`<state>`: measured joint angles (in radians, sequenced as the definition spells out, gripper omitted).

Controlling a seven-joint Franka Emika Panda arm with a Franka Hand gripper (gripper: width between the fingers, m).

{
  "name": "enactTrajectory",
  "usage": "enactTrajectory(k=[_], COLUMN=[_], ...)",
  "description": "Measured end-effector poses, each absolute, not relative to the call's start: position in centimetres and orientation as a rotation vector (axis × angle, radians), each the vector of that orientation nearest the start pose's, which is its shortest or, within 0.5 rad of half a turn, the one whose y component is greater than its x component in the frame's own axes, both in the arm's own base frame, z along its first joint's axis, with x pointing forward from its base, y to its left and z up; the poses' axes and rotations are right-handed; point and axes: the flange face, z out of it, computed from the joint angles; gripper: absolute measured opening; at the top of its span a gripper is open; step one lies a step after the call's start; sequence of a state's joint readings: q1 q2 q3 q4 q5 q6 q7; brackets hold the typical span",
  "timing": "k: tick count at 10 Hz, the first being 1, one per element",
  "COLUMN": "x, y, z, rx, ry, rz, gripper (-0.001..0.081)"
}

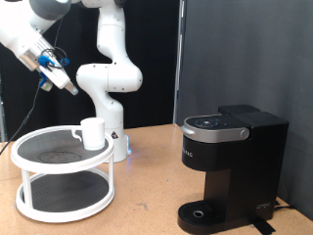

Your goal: Make a cup of coffee with the keurig machine

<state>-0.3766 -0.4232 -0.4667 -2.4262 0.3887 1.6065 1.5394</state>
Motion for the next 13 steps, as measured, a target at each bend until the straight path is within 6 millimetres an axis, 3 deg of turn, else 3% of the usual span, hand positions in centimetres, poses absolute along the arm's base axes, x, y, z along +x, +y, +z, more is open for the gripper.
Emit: enactTrajectory(k=[1,3,4,5,8,13], x=[27.4,27.1,26.9,26.8,26.4,26.1], y=[-25.7,-25.6,-25.4,-25.3,-25.1,-24.8], z=[42.5,40.4,39.3,38.3,36.1,33.2], rx=[-0.963,-0.994,-1.006,-1.014,-1.022,-1.037], ry=[2.480,2.497,2.499,2.499,2.504,2.517], rz=[0.830,0.789,0.769,0.751,0.717,0.712], gripper=[0.0218,0.0540,0.0540,0.0691,0.0733,0.0734])
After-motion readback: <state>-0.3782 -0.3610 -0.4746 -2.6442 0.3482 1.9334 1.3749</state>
